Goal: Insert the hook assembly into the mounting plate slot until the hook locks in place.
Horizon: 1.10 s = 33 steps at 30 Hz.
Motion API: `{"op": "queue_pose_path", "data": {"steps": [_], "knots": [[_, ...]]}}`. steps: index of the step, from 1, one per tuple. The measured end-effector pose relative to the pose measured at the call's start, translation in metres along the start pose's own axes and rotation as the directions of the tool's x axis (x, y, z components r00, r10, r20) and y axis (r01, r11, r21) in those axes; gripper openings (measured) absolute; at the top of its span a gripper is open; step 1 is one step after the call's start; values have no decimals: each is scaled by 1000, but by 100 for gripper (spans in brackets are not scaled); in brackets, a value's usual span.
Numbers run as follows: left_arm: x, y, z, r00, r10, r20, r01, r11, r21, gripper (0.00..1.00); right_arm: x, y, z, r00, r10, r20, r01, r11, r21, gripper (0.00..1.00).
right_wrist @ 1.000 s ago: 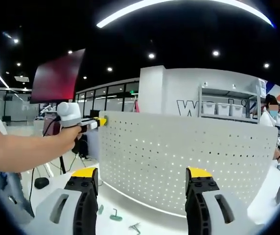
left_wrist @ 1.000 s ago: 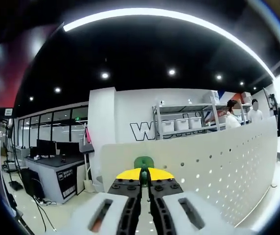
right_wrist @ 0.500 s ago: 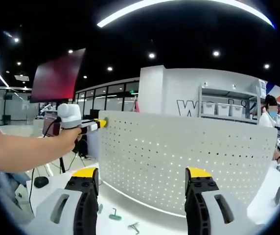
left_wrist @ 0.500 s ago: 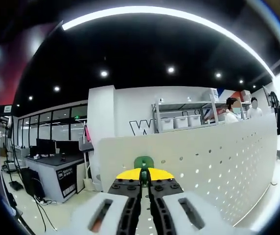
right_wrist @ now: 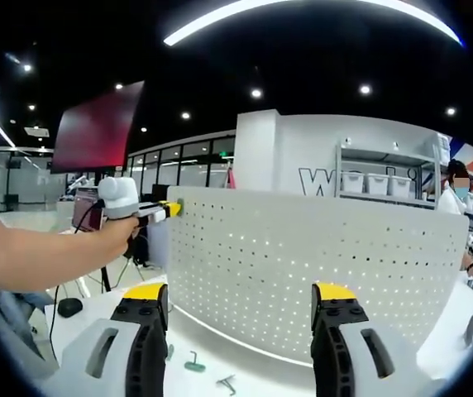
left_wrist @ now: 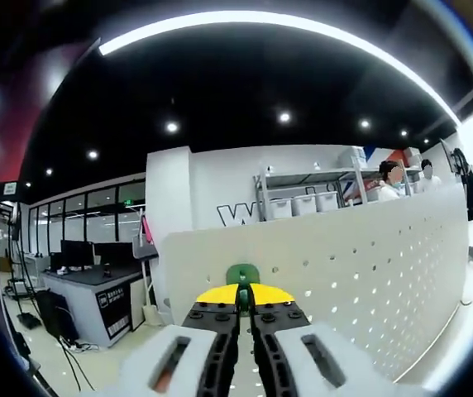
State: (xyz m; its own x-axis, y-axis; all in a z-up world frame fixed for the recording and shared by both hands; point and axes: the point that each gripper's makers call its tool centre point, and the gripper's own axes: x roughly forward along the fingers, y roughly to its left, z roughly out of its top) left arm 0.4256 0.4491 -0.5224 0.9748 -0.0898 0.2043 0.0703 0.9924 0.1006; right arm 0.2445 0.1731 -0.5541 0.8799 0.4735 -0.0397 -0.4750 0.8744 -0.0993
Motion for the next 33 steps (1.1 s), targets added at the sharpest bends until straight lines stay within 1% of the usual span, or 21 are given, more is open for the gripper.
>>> {"op": "queue_pose_path", "data": {"steps": [1, 2, 5, 8, 12, 15, 20, 27, 29, 33], "knots": [[1, -1, -4, 1000, -3, -7, 3, 1000, 7, 4, 0, 0, 0, 1000, -1, 0, 1, 1000, -1, 72], [0, -1, -3, 1000, -2, 4, 2, 1000, 3, 4, 0, -1, 1, 1000, -2, 0, 2, 1000, -1, 71], [-2, 0, -1, 1000, 5, 11, -5, 1000, -5, 4, -2, -4, 2, 1000, -9, 1, 9, 1000, -5, 71], [-2, 0, -2, 1000, 5, 15, -5, 1000, -9, 4, -3, -6, 0, 1000, -15, -3, 15, 1000, -4, 71], [-3, -2, -3, 1000, 2, 13, -3, 1000, 28, 4, -2, -6, 0, 1000, -15, -4, 15, 1000, -3, 71], [-6, -2, -6, 1000, 1, 14, -1, 1000, 21, 4, 0, -3, -1, 1000, -9, -5, 9, 1000, -5, 71], [-4, -2, -6, 1000, -1, 6, 1, 999, 37, 4, 1, 0, -2, 1000, -1, -8, 1, 1000, -8, 71], [-3, -3, -5, 1000, -9, -9, 9, 1000, 23, 4, 0, 0, 0, 1000, -1, -5, 1, 1000, -9, 71], [-3, -3, -4, 1000, -15, -13, 15, 1000, 10, 6, 0, 1, 0, 1000, 1, -5, -1, 1000, -9, 71], [-2, -1, -3, 1000, -11, -19, 11, 1000, -1, 15, 0, 3, 0, 1000, 7, -3, -7, 1000, -9, 71]]}}
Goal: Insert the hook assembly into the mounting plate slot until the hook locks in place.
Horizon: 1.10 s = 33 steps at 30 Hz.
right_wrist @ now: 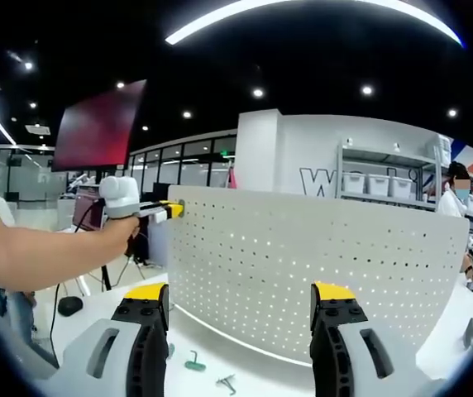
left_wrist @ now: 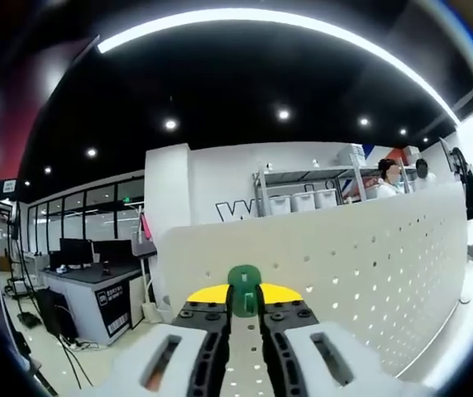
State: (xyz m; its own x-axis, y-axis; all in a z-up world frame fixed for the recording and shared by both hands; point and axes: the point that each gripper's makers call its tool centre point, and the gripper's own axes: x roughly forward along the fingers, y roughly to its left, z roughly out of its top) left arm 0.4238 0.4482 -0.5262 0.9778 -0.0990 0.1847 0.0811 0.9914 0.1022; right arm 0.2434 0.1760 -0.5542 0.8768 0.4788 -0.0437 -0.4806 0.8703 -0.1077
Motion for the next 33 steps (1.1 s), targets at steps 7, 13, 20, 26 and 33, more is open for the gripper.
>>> {"op": "queue_pose_path", "data": {"steps": [7, 13, 20, 26, 33], "knots": [[-5, -4, -1, 1000, -11, -26, 12, 1000, 16, 25, 0, 1, 2, 1000, 4, 4, -4, 1000, 1, 71], [-11, -10, 1, 999, -26, -41, 27, 999, 29, 35, 0, 6, 1, 1000, 15, 0, -15, 1000, -2, 70], [-27, -17, 6, 998, -50, -45, 51, 998, 21, 44, -1, 10, 2, 1000, 26, 4, -26, 1000, -3, 70], [-44, -30, 6, 993, -107, -55, 107, 994, -1, 54, -2, 13, 1, 999, 32, 2, -32, 999, -4, 70], [-62, -45, 2, 981, -176, -77, 175, 984, -21, 60, -4, 14, 0, 999, 36, 2, -36, 999, -4, 70]]}}
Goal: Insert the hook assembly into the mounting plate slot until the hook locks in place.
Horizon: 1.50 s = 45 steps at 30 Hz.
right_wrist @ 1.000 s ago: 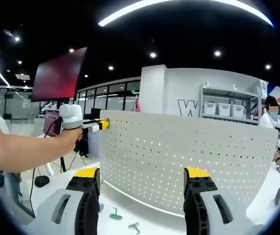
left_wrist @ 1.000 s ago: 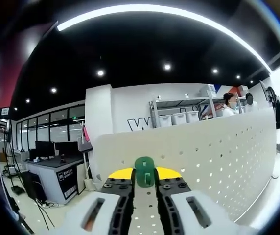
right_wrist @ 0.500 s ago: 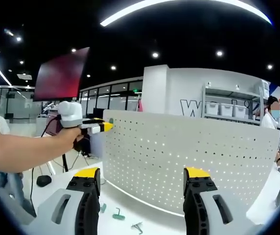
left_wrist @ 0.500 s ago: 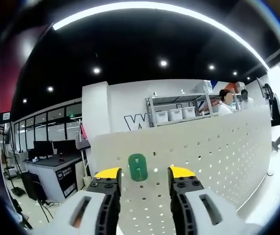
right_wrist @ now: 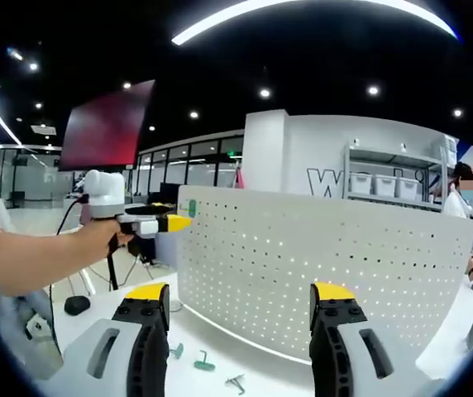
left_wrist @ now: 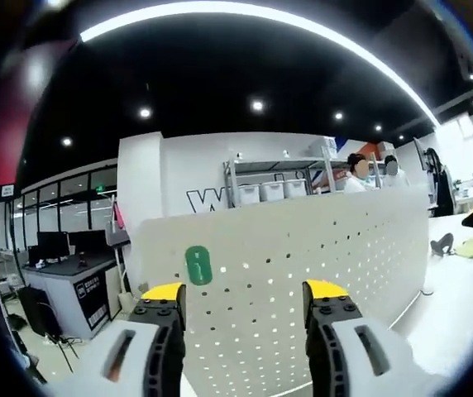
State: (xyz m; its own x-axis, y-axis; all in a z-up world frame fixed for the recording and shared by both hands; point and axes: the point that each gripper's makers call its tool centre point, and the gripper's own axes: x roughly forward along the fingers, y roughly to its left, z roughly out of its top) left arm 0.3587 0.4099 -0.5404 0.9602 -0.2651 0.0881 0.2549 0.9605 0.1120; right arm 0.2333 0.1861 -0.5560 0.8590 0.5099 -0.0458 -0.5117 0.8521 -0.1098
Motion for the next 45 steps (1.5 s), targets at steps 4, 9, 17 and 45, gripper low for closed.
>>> {"op": "queue_pose_path", "data": {"steps": [4, 9, 17, 45], "knots": [[-10, -9, -8, 999, -31, -29, 31, 1000, -5, 62, 0, 2, -3, 1000, 3, -5, -3, 1000, 0, 70], [-27, -24, -13, 996, -79, -39, 80, 997, 12, 63, 0, 6, -12, 1000, 10, -22, -10, 1000, 4, 70], [-57, -47, -43, 983, -149, -108, 148, 989, -16, 63, -3, 7, -32, 998, 10, -60, -9, 1000, 18, 70], [-144, -107, -107, 936, -226, -269, 198, 972, -125, 61, -17, 20, -95, 981, 36, -190, -26, 998, 52, 69]]}}
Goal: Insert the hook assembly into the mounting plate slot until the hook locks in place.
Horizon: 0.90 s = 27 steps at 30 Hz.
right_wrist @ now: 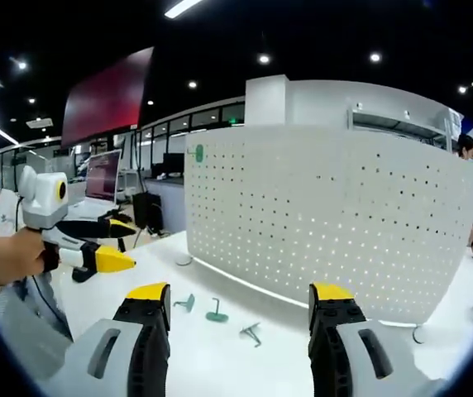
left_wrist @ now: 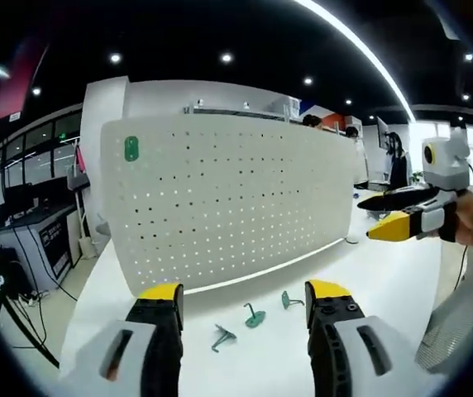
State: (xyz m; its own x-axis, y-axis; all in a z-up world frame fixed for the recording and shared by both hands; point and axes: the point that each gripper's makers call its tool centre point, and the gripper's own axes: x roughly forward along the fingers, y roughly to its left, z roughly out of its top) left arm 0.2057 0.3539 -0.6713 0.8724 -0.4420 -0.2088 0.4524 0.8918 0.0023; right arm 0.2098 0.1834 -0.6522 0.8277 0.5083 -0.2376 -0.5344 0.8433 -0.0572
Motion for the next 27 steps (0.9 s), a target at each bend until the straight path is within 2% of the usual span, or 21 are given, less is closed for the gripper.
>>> {"op": "queue_pose_path", "data": {"steps": [5, 7, 10, 13, 27], "knots": [[1, -11, -9, 1000, -17, -17, 17, 1000, -1, 60, 1, 1, -13, 999, 7, -33, -7, 1000, 0, 69], [2, -12, -13, 1000, -17, -23, 17, 1000, 17, 59, 2, 2, -18, 999, 10, -43, -10, 1000, 1, 69], [4, -12, -21, 999, -21, -32, 22, 1000, 4, 58, 3, 2, -24, 998, 15, -56, -15, 1000, 1, 69], [5, -13, -30, 998, -29, -62, 29, 1000, 4, 58, 6, 2, -31, 997, 25, -78, -26, 1000, -5, 68], [6, -20, -36, 995, -48, -86, 51, 998, 33, 57, 34, -8, -63, 985, 60, -162, -64, 998, -23, 63]]}}
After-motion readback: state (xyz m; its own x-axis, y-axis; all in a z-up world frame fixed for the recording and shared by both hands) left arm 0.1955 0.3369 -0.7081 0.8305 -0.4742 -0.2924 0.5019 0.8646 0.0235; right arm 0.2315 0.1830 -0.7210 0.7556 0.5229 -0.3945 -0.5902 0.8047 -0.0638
